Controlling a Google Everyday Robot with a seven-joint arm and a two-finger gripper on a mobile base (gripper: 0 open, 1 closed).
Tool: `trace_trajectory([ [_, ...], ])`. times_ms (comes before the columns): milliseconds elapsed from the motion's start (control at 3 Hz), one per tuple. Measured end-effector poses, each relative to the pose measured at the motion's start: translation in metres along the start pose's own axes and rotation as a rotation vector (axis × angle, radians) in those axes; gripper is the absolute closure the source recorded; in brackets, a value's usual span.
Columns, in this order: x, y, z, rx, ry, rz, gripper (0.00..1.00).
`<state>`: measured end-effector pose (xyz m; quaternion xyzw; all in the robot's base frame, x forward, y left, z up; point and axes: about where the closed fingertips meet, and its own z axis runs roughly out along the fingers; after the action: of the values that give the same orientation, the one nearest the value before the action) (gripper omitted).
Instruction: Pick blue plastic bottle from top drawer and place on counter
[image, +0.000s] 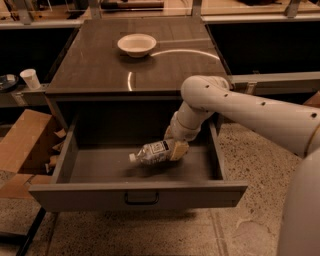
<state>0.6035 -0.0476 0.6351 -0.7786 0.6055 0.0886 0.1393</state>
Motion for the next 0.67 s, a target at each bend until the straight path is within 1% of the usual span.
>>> trace_trajectory([
  [333,-0.014,0.014,-0.056,0.067,-0.06,-0.024,1.0],
  [667,-0.028,0.026,-0.114,0.128,-0.089,-0.052,1.0],
])
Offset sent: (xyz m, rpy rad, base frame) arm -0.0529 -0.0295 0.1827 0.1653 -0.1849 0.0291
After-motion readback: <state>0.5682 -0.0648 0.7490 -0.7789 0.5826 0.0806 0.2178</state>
